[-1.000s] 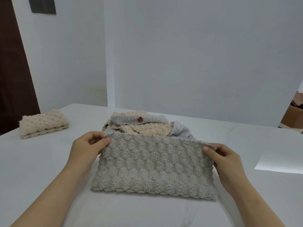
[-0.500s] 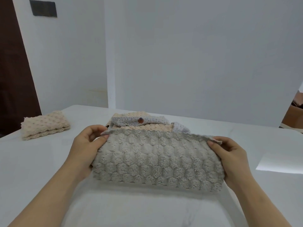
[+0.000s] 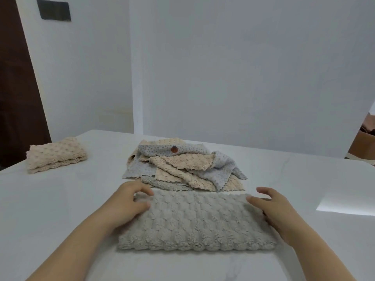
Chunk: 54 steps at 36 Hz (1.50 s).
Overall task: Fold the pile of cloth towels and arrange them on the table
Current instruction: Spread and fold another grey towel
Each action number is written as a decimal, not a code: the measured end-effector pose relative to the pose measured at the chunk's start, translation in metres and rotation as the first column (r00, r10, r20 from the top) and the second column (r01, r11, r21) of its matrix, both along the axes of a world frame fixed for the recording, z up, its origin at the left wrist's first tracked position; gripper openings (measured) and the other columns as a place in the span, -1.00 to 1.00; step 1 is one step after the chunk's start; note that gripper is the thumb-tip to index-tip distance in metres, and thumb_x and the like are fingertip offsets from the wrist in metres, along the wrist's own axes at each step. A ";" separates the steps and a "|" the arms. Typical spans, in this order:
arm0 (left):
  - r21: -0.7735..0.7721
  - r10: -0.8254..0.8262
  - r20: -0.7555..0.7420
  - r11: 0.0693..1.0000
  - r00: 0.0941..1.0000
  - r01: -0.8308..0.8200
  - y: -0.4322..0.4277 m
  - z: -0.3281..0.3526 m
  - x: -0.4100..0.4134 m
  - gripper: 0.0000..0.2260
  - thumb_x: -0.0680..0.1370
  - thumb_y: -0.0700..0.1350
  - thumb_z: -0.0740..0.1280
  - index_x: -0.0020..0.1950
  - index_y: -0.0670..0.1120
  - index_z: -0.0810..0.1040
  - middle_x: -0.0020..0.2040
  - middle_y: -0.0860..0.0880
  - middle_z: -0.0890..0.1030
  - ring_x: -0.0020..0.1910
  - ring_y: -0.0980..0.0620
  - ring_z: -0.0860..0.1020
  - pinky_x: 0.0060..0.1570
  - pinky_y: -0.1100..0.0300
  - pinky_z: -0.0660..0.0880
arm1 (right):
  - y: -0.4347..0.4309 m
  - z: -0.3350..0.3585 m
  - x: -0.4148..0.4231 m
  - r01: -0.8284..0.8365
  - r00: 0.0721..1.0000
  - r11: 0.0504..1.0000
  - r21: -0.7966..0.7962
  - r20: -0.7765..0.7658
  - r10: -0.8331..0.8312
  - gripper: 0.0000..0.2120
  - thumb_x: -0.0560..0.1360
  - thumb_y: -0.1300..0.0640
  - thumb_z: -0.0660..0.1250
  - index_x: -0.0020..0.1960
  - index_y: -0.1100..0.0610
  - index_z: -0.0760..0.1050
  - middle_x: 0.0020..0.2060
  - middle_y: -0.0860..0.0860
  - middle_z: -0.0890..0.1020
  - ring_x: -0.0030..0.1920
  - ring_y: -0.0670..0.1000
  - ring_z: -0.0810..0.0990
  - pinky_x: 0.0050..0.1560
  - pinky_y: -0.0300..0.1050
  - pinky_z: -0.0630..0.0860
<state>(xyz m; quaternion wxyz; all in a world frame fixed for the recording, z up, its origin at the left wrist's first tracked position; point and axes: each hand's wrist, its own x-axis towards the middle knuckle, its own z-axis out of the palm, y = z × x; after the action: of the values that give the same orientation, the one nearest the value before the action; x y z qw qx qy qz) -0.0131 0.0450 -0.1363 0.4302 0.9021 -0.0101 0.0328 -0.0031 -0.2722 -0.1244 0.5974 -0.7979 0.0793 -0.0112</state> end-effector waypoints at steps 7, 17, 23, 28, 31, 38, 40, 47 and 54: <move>0.251 -0.016 -0.012 0.968 1.000 0.019 -0.013 -0.002 -0.002 -0.81 0.54 -0.20 0.26 0.02 0.09 0.44 0.44 0.00 0.13 0.35 0.03 0.31 0.20 0.35 0.20 | 0.001 0.009 -0.001 -0.216 0.975 0.875 -0.434 -0.147 0.168 -0.28 0.39 -0.01 0.45 0.43 -0.06 0.14 0.21 0.08 0.44 0.07 0.04 0.45 0.02 -0.16 0.39; 0.324 -0.134 0.038 0.939 0.990 0.115 -0.044 -0.005 -0.017 -0.70 0.50 0.16 0.26 0.19 0.11 0.40 0.51 0.16 -0.15 0.46 0.10 0.15 0.34 0.25 0.20 | -0.010 0.009 0.004 0.117 0.983 0.867 -0.484 0.182 -0.031 -0.53 0.49 0.19 0.29 0.35 -0.03 0.28 -0.14 0.03 0.45 -0.11 0.08 0.43 -0.06 -0.10 0.34; 0.554 -0.151 0.064 0.828 0.986 0.091 -0.056 -0.013 -0.023 -0.30 0.28 0.45 -0.15 0.36 0.23 0.20 0.48 0.13 -0.35 0.49 0.05 -0.28 0.47 0.02 -0.11 | -0.022 0.007 0.002 0.023 0.997 0.786 -0.618 -0.047 -0.066 -0.38 0.50 0.00 0.28 0.46 -0.05 0.07 0.03 0.11 0.50 0.03 0.11 0.46 0.15 0.02 0.42; 0.623 -0.206 0.016 0.768 0.978 0.152 -0.056 -0.006 -0.025 -0.06 0.12 0.51 -0.38 0.45 0.24 0.06 0.50 0.15 -0.31 0.33 0.21 -0.45 0.41 -0.01 -0.35 | -0.025 0.008 0.001 -0.032 0.986 0.759 -0.650 -0.146 -0.083 -0.37 0.47 -0.06 0.30 0.45 0.00 0.13 0.27 0.12 0.45 0.23 0.13 0.45 0.22 0.02 0.41; 0.632 -0.237 -0.090 0.737 0.967 0.239 -0.057 -0.008 -0.027 -0.12 0.19 0.47 -0.31 0.49 0.22 -0.11 0.51 0.16 -0.27 0.32 0.24 -0.42 0.40 0.00 -0.37 | -0.025 0.009 0.001 -0.046 0.982 0.765 -0.643 -0.170 -0.084 -0.44 0.46 0.03 0.31 0.40 0.04 0.21 0.13 0.10 0.52 0.10 0.10 0.49 0.07 -0.06 0.43; 0.639 -0.243 -0.205 0.700 0.948 0.318 -0.057 -0.010 -0.026 -0.09 0.13 0.49 -0.35 0.47 0.26 -0.22 0.50 0.21 -0.27 0.30 0.29 -0.38 0.41 -0.05 -0.35 | -0.023 0.020 0.000 0.090 0.995 0.923 -0.375 0.007 -0.095 -0.64 0.45 0.26 0.32 0.21 0.08 0.39 -0.24 0.05 0.51 -0.30 0.02 0.49 -0.41 -0.17 0.35; 0.641 -0.251 -0.203 0.697 0.947 0.322 -0.056 -0.011 -0.026 -0.05 0.09 0.51 -0.39 0.47 0.27 -0.20 0.50 0.21 -0.27 0.31 0.29 -0.37 0.41 -0.07 -0.35 | -0.022 0.026 -0.002 0.092 0.996 0.951 -0.296 0.035 -0.085 -0.65 0.44 0.27 0.34 0.19 0.07 0.41 -0.22 0.05 0.52 -0.28 0.02 0.50 -0.38 -0.15 0.39; 0.643 -0.254 -0.199 0.695 0.946 0.322 -0.058 -0.012 -0.025 0.05 -0.01 0.53 -0.45 0.48 0.25 -0.17 0.51 0.19 -0.25 0.48 0.13 -0.31 0.41 -0.12 -0.33 | -0.005 0.048 -0.012 0.015 0.994 0.987 -0.163 0.109 0.003 -0.68 0.45 0.28 0.33 0.13 -0.02 0.44 -0.06 0.14 0.59 -0.17 0.06 0.56 -0.20 -0.08 0.49; 0.605 -0.261 -0.201 0.725 0.944 0.329 -0.055 -0.015 -0.022 0.03 0.02 0.54 -0.39 0.49 0.24 -0.16 0.52 0.18 -0.23 0.48 0.12 -0.31 0.42 -0.12 -0.32 | 0.047 0.057 -0.018 -0.084 0.972 0.992 -0.091 0.212 0.102 -0.73 0.44 0.26 0.35 -0.05 -0.12 0.48 -0.10 0.13 0.60 -0.20 0.13 0.58 -0.23 -0.10 0.52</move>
<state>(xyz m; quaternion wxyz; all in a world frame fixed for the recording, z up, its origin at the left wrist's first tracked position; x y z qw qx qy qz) -0.0354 -0.0105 -0.1510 0.1028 0.9806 -0.1420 -0.0873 -0.0209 -0.2248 -0.0679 0.5694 -0.8184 -0.0242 -0.0733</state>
